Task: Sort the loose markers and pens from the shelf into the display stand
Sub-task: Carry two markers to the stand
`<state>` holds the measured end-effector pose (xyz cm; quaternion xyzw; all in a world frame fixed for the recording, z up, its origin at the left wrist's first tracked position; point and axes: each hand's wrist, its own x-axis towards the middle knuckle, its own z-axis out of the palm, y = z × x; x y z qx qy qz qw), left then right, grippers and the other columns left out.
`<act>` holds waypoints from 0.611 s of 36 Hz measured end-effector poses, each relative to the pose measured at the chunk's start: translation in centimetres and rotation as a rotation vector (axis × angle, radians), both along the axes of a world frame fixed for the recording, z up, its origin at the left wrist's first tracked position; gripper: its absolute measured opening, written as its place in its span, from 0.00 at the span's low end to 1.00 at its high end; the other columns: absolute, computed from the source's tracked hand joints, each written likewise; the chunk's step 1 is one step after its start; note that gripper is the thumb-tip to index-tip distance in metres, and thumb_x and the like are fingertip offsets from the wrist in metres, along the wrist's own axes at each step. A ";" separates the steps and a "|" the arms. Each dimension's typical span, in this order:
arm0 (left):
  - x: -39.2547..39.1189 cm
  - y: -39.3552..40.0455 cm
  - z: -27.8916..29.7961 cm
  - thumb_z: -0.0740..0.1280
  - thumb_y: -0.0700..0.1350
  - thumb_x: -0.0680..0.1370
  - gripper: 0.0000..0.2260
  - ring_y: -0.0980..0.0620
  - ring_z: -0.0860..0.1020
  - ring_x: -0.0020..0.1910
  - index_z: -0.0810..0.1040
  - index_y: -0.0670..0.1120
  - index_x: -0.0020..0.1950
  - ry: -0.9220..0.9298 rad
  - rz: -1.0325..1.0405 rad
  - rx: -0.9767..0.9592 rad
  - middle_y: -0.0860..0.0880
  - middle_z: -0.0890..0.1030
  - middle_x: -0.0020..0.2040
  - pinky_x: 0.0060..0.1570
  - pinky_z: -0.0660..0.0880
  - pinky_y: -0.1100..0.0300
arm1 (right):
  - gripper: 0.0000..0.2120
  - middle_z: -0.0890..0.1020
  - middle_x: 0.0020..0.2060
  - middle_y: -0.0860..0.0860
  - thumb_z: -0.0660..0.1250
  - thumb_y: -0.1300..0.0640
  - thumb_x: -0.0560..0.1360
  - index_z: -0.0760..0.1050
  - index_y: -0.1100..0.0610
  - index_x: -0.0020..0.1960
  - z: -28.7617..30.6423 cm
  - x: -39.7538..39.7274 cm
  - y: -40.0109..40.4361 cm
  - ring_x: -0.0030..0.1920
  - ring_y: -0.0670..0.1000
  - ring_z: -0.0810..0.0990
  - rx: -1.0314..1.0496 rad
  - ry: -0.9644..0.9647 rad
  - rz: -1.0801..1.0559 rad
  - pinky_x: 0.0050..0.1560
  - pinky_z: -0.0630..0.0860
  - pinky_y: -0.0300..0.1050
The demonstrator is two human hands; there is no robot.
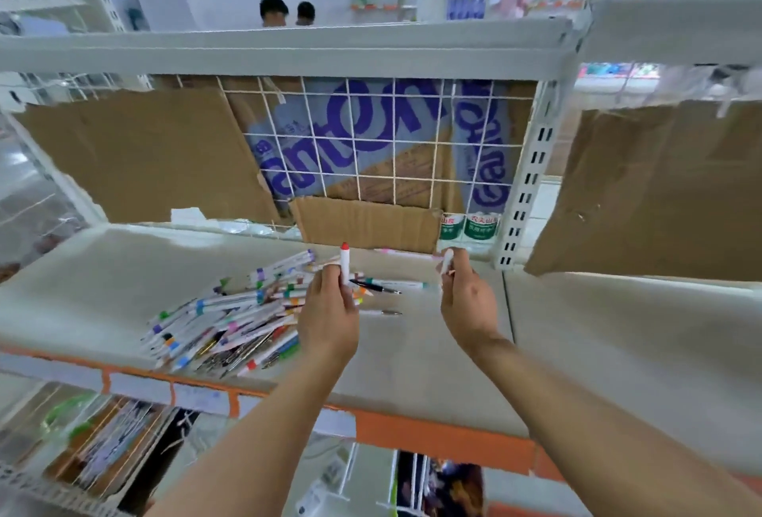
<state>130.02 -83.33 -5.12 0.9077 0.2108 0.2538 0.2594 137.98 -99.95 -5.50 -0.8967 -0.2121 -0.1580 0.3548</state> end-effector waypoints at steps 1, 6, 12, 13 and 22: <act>0.2 -0.3 -0.1 0.55 0.41 0.81 0.07 0.41 0.71 0.45 0.69 0.41 0.54 -0.010 -0.032 0.009 0.42 0.74 0.49 0.35 0.61 0.54 | 0.06 0.75 0.34 0.61 0.55 0.69 0.77 0.64 0.59 0.49 0.0 -0.3 -0.6 0.32 0.61 0.70 0.009 -0.021 -0.040 0.28 0.54 0.46; 1.1 -3.0 -0.6 0.58 0.41 0.81 0.05 0.37 0.72 0.43 0.70 0.39 0.51 -0.064 -0.208 0.017 0.41 0.74 0.45 0.33 0.62 0.52 | 0.06 0.80 0.38 0.55 0.60 0.57 0.77 0.64 0.50 0.51 -0.2 -2.0 -4.1 0.33 0.62 0.77 0.019 -0.123 -0.251 0.27 0.55 0.38; 2.4 -7.8 -0.6 0.60 0.39 0.80 0.04 0.37 0.74 0.46 0.71 0.38 0.49 -0.094 -0.399 -0.023 0.39 0.75 0.46 0.36 0.63 0.51 | 0.07 0.80 0.43 0.53 0.64 0.58 0.77 0.75 0.59 0.53 0.2 -4.1 -9.6 0.42 0.58 0.79 0.051 -0.107 -0.455 0.35 0.66 0.42; 2.6 -8.8 -0.5 0.60 0.39 0.80 0.04 0.37 0.74 0.46 0.71 0.38 0.49 -0.093 -0.429 -0.032 0.39 0.76 0.46 0.36 0.63 0.52 | 0.06 0.80 0.43 0.52 0.64 0.59 0.77 0.75 0.59 0.53 0.2 -4.5 -10.6 0.42 0.57 0.78 0.053 -0.100 -0.470 0.36 0.66 0.43; 3.4 -19.9 0.1 0.57 0.42 0.81 0.05 0.40 0.75 0.50 0.70 0.43 0.54 -0.082 -0.709 -0.047 0.42 0.77 0.50 0.42 0.70 0.51 | 0.03 0.74 0.39 0.49 0.64 0.60 0.77 0.71 0.58 0.46 1.1 -8.1 -21.4 0.39 0.56 0.73 0.075 -0.105 -0.766 0.33 0.62 0.45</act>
